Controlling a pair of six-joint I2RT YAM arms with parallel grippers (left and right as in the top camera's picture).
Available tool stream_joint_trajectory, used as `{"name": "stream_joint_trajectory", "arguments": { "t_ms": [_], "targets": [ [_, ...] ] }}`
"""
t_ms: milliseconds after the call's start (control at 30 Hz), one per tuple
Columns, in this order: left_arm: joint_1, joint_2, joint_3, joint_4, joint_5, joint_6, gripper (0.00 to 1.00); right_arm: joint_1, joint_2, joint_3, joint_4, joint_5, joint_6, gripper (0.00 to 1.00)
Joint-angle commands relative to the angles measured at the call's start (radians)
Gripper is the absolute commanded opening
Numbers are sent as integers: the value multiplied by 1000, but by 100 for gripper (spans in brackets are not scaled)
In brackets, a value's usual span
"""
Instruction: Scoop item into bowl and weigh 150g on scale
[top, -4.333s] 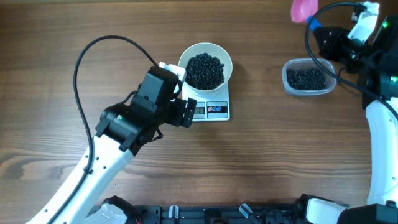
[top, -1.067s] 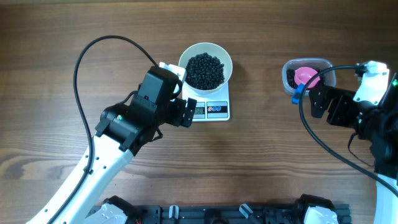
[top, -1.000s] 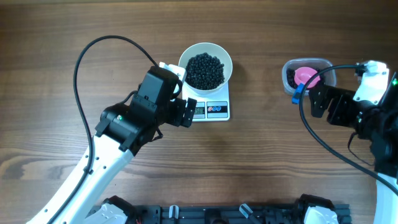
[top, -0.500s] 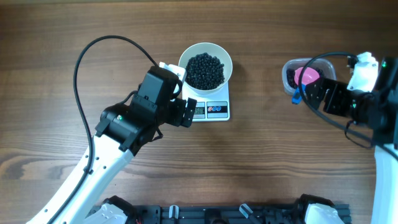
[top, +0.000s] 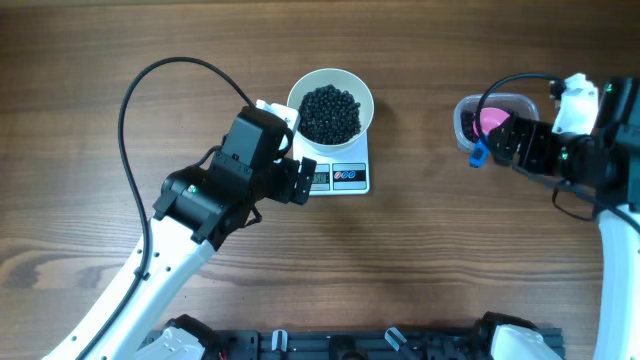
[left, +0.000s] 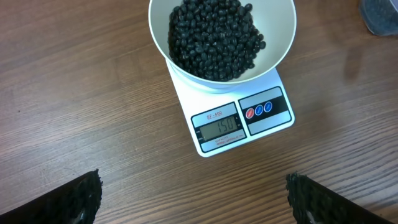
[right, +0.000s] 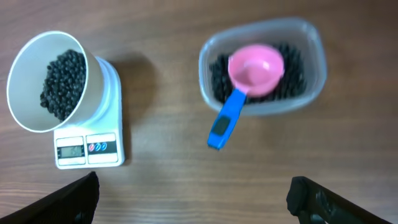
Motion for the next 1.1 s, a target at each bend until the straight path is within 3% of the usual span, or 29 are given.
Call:
{"name": "stream_joint_trajectory", "arguments": {
  "t_ms": [0, 167, 367, 833, 1067],
  "targets": [
    [4, 2, -5, 3, 8, 14, 100, 3, -97, 3, 67, 28, -205, 100],
    [4, 2, -5, 2, 8, 15, 100, 21, -162, 3, 108, 32, -308, 99],
    [3, 2, -5, 3, 8, 14, 100, 34, -250, -50, 188, 33, -307, 100],
    [4, 2, -5, 3, 8, 14, 100, 101, -663, -714, 883, 7, -297, 100],
    [4, 2, -5, 3, 8, 14, 100, 120, -698, -889, 1089, -50, -298, 100]
  ]
}}
